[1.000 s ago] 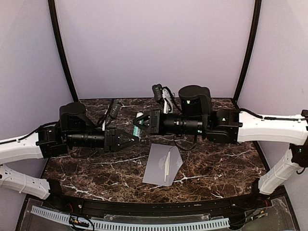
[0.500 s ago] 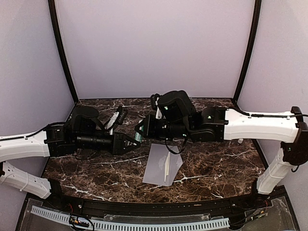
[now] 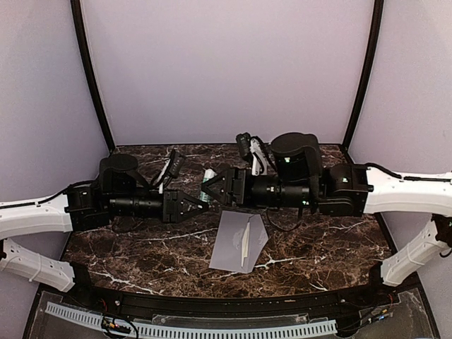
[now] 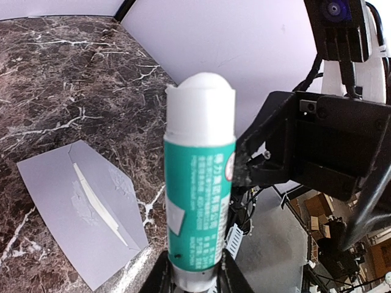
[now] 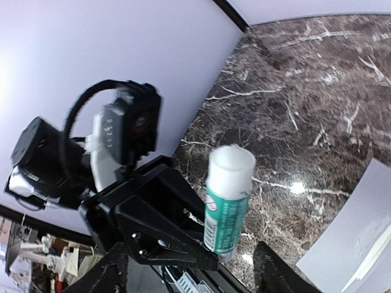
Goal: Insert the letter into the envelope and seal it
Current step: Unscrew the solid glue.
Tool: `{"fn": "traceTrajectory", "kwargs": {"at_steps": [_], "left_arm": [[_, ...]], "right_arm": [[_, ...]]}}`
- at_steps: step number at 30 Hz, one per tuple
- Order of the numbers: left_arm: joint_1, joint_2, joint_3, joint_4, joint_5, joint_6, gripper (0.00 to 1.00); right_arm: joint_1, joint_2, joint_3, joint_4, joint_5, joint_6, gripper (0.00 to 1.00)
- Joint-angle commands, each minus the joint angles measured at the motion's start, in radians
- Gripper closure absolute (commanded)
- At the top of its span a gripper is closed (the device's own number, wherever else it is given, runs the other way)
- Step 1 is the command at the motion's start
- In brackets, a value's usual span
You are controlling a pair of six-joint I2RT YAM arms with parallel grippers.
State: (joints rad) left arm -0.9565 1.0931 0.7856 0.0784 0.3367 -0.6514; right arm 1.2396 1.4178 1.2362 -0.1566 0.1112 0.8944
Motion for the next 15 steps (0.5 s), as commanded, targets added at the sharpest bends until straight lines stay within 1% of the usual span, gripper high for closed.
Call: {"fn": "traceTrajectory", "kwargs": {"at_steps": [1,5,7,10,15], "left_arm": [[0.001,-0.048,-0.038,0.134,0.1,-0.036,1.0],[0.001,-0.083,-0.059,0.176,0.122,-0.064,1.0],[0.0,-0.102,-0.066,0.195,0.142,-0.074,1.0],[0.001,-0.124,-0.085,0.256,0.192,-0.096,1.0],[0.001,-0.154,-0.116,0.381,0.328,-0.142,1.0]], "right_arm": [[0.008,-0.103,-0.077,0.162,-0.1,-0.07,0.27],[0.007,-0.192,-0.153,0.264,-0.15,-0.089,0.16],[0.006,-0.234,-0.189,0.305,-0.168,-0.104,0.12],[0.002,-0.297,-0.253,0.38,-0.214,-0.131,0.09],[-0.008,-0.393,-0.371,0.543,-0.311,-0.158,0.05]]}}
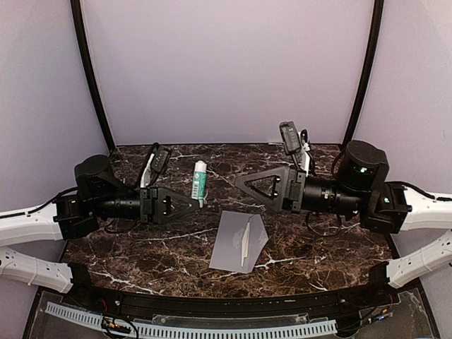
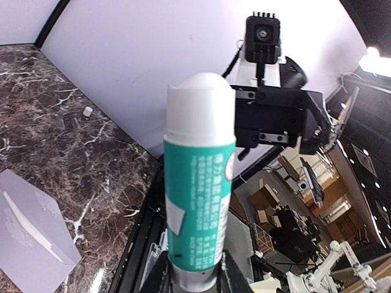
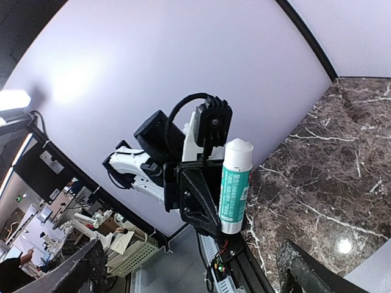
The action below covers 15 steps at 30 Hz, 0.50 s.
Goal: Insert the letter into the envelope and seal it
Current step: Unscrew the solid glue.
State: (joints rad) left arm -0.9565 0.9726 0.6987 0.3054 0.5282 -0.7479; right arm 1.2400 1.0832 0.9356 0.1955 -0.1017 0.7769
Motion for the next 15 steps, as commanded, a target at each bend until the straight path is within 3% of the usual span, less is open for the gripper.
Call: {"fn": "traceTrajectory", "kwargs": {"at_steps": [1,7,15], "left_arm": [[0.0,-0.037,-0.036,0.194,0.153,-0.061,1.0],[0.0,-0.035,-0.045,0.299,0.254,-0.112,1.0],[-0.006,-0.005,-0.048,0.366,0.313,-0.148,1.0]], "right_arm": [[-0.008,-0.067,-0.085,0.217,-0.115,-0.042,0.04],[-0.008,-0.028,-0.089,0.313,-0.22,-0.036,0.07],[-0.001,0.099,-0.005,0.38,-0.259,-0.029,0.22]]}}
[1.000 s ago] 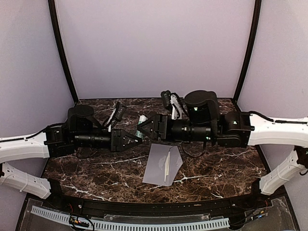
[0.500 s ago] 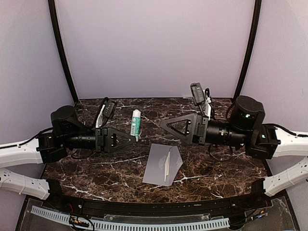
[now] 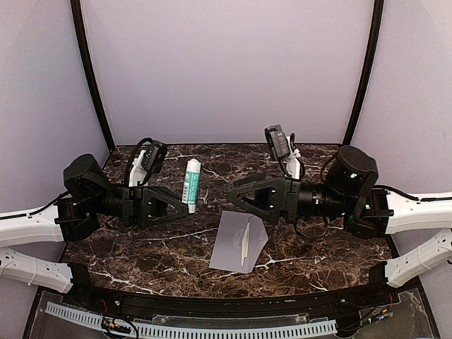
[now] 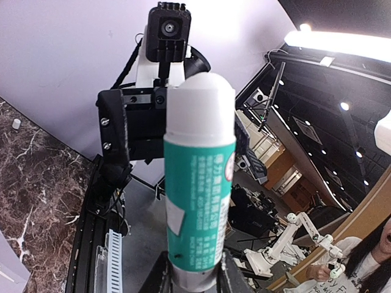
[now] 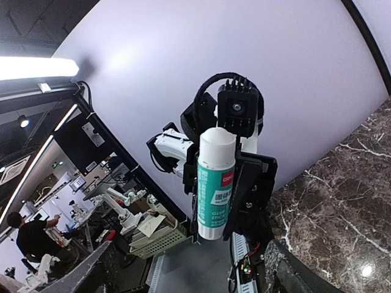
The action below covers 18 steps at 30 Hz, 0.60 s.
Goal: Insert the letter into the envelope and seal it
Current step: Unscrew the solid glue.
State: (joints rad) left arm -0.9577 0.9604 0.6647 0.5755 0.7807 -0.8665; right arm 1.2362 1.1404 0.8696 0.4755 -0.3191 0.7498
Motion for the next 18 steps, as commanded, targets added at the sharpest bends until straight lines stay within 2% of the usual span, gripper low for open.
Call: {"fn": "traceTrajectory", "kwargs": {"at_steps": [1,10,18], "left_arm": [[-0.007,0.01,-0.013,0.105,0.062,-0.031,1.0],[-0.016,0.028,-0.017,0.132,0.082,-0.046,1.0],[-0.019,0.03,-0.021,0.142,0.082,-0.05,1.0]], "right_arm": [[0.003,0.058,0.075,0.1,-0.047,-0.005,0.26],[0.007,0.178,0.165,0.153,-0.098,0.006,0.51],[0.012,0.241,0.22,0.163,-0.138,0.011,0.59]]}}
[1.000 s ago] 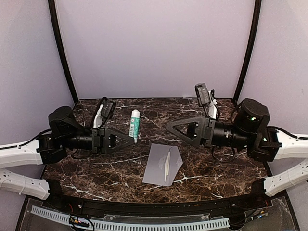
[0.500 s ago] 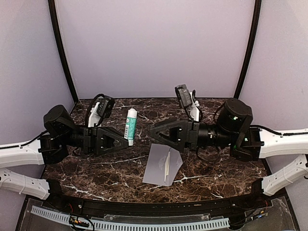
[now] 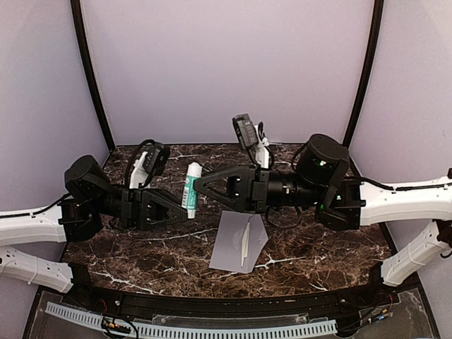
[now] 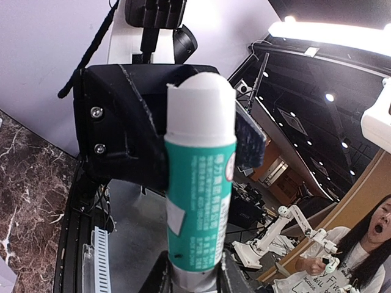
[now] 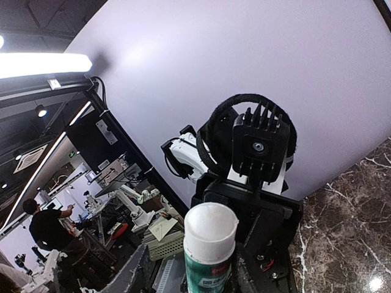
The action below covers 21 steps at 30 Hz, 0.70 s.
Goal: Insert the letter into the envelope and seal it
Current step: Unscrew the solid glue.
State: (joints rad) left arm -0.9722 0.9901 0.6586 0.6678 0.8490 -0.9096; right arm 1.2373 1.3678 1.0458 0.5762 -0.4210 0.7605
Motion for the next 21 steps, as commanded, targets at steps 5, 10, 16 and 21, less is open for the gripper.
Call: {"fn": "traceTrajectory", "kwargs": {"at_steps": [5,10,16,21], "left_arm": [[-0.005,0.006,-0.021,0.06,0.017,-0.015,1.0],[-0.006,0.009,-0.024,0.068,0.016,-0.018,1.0],[-0.006,-0.014,-0.035,0.047,-0.035,0.007,1.0],[-0.006,-0.039,-0.023,-0.14,-0.166,0.082,1.0]], "right_arm": [[0.013,0.035,0.061,0.065,-0.057,0.007,0.64],[0.016,0.045,0.062,0.069,-0.056,0.014,0.8],[0.016,0.029,0.038,0.062,-0.021,0.012,0.96],[0.021,0.012,0.04,-0.037,0.071,-0.01,1.0]]}}
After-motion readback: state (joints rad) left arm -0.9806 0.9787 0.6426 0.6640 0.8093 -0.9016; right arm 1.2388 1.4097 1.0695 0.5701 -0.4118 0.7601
